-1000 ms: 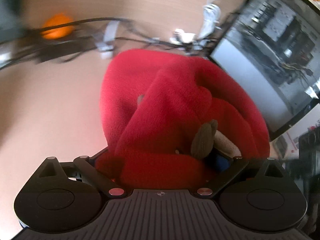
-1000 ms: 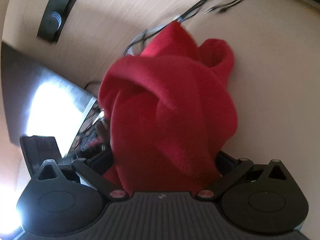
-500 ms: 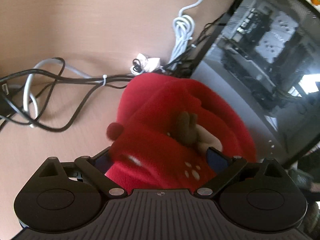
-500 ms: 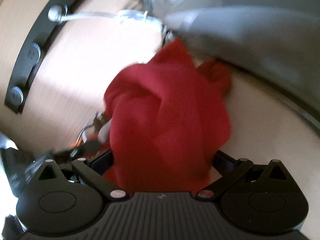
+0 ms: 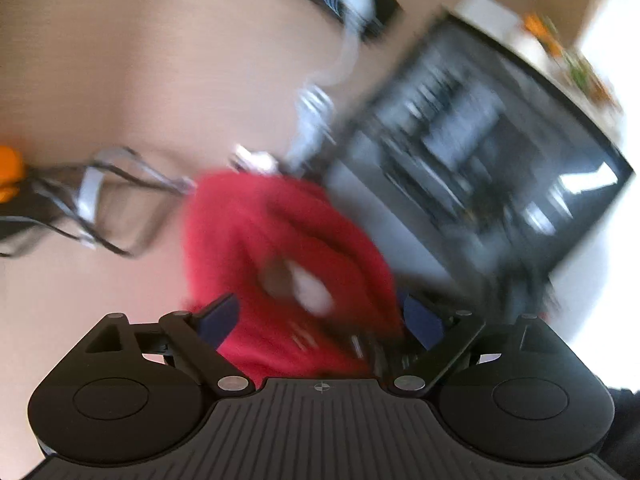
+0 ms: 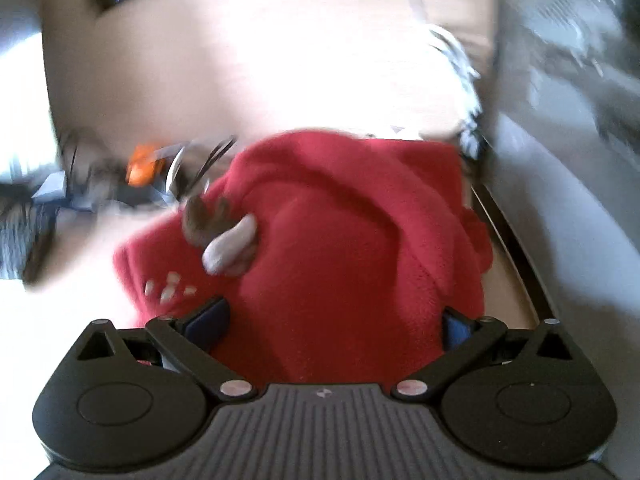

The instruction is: Fold clothes

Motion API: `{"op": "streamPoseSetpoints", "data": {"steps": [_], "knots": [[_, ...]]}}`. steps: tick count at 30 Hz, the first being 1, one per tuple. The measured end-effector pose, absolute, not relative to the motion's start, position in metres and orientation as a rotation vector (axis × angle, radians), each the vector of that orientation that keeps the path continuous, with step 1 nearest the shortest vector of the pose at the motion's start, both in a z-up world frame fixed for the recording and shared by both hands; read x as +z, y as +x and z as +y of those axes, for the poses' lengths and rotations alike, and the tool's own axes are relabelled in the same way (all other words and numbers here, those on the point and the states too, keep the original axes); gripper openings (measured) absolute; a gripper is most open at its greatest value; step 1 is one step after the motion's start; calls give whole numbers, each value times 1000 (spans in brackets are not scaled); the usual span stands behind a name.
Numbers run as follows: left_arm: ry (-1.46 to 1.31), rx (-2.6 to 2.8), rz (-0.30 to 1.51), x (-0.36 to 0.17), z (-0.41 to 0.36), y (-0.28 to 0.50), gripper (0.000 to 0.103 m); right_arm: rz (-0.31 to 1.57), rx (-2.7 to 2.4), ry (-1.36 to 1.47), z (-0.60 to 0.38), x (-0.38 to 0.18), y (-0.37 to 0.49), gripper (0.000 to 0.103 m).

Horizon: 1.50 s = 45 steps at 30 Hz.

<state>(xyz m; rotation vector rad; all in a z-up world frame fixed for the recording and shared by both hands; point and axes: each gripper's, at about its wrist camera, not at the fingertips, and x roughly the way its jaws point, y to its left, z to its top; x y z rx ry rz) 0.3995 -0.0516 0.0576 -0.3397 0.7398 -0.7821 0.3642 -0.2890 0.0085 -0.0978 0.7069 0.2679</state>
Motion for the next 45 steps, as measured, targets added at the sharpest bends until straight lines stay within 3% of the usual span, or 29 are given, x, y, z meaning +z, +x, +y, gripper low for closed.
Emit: {"op": "streamPoseSetpoints", "data": {"steps": [10, 19, 26, 31, 45], "knots": [[-216, -787, 859, 6, -101, 408, 93, 637, 111, 225, -351, 49, 365, 103], [-120, -797, 903, -2, -113, 378, 93, 762, 65, 159, -326, 1, 443, 103], [-129, -861, 978, -1, -109, 347, 94, 643, 66, 172, -340, 27, 380, 103], [-127, -846, 998, -11, -113, 344, 94, 726, -11, 122, -351, 7, 343, 103], [-82, -592, 905, -7, -106, 384, 96, 707, -31, 160, -333, -15, 347, 103]]}}
